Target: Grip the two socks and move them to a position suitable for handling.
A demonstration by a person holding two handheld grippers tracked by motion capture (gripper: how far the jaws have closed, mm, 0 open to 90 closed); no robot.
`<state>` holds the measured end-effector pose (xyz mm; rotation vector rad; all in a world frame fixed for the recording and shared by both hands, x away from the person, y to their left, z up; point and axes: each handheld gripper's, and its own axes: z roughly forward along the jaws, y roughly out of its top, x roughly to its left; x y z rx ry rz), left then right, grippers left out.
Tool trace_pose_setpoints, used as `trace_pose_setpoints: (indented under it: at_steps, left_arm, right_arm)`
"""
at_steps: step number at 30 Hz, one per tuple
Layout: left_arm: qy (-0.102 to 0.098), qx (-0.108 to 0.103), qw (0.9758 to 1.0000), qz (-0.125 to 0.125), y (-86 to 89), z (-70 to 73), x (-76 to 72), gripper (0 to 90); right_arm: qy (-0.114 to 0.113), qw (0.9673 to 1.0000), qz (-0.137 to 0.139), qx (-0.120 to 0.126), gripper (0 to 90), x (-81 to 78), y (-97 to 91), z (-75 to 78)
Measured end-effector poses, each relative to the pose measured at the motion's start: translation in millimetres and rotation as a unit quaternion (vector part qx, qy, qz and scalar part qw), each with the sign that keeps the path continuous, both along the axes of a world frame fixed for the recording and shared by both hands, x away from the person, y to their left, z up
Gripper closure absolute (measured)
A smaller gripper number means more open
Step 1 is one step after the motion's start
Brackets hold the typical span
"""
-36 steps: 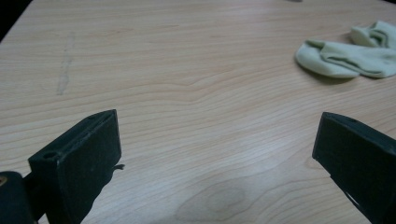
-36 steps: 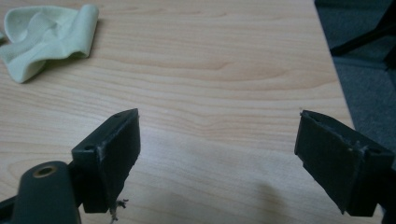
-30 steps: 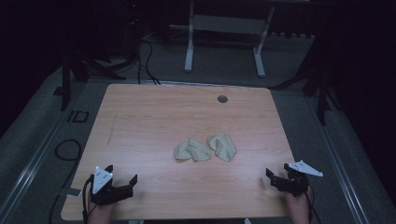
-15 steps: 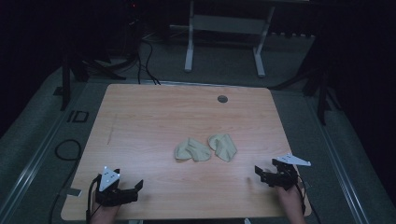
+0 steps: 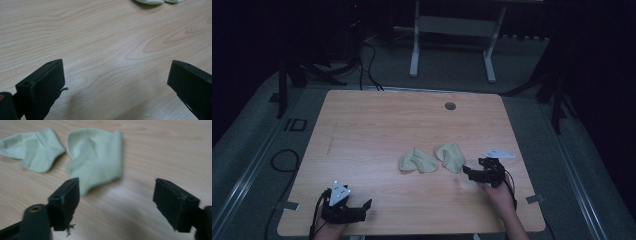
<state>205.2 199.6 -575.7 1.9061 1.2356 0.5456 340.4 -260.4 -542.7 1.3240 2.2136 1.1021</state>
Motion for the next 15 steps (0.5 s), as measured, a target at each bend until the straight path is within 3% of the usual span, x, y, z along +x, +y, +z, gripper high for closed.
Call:
trace_pose_setpoints:
  at_steps: [5,15]
  left_arm:
    - [0.000,-0.002,1.0000,-0.010,-0.5,0.1,-1.2,1.1]
    - [0.000,0.000,0.9999,-0.010,-0.4,-0.1,-1.9,1.1]
  right_arm:
    - [0.000,0.9999,0.013,-0.001,29.9,14.1,22.6,6.8]
    - [0.003,0.9990,0.025,-0.036,29.4,41.6,56.0,5.5]
